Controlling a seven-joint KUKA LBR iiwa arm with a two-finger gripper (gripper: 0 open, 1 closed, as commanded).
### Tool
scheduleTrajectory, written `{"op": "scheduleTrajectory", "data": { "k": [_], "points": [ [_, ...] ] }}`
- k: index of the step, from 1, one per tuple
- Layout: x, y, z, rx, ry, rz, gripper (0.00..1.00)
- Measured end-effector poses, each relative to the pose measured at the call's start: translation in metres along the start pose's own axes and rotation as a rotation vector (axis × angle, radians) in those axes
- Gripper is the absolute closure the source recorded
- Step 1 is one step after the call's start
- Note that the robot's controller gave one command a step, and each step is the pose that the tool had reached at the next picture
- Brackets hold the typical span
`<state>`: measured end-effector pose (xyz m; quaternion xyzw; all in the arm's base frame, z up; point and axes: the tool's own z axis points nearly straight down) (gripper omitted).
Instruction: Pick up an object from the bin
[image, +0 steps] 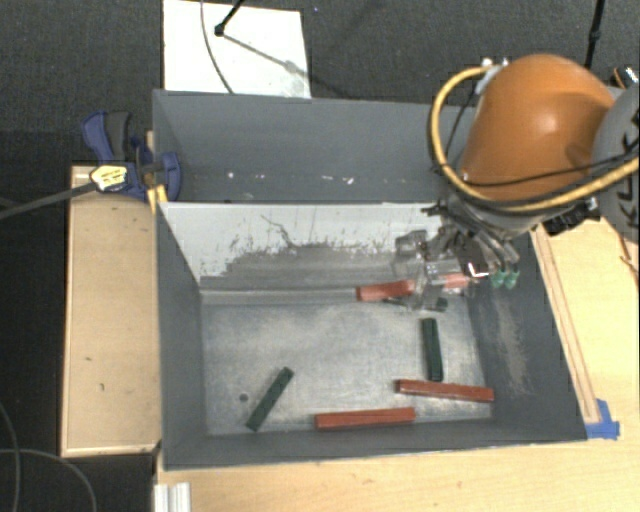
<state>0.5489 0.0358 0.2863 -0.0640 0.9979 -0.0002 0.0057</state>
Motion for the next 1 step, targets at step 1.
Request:
{"op": "scheduleTrajectory", "data": {
  "k": [1],
  "points": [
    [0.0232,-0.0405,0.0152,-0.002,0.010,-0.256,1.00]
  ]
}}
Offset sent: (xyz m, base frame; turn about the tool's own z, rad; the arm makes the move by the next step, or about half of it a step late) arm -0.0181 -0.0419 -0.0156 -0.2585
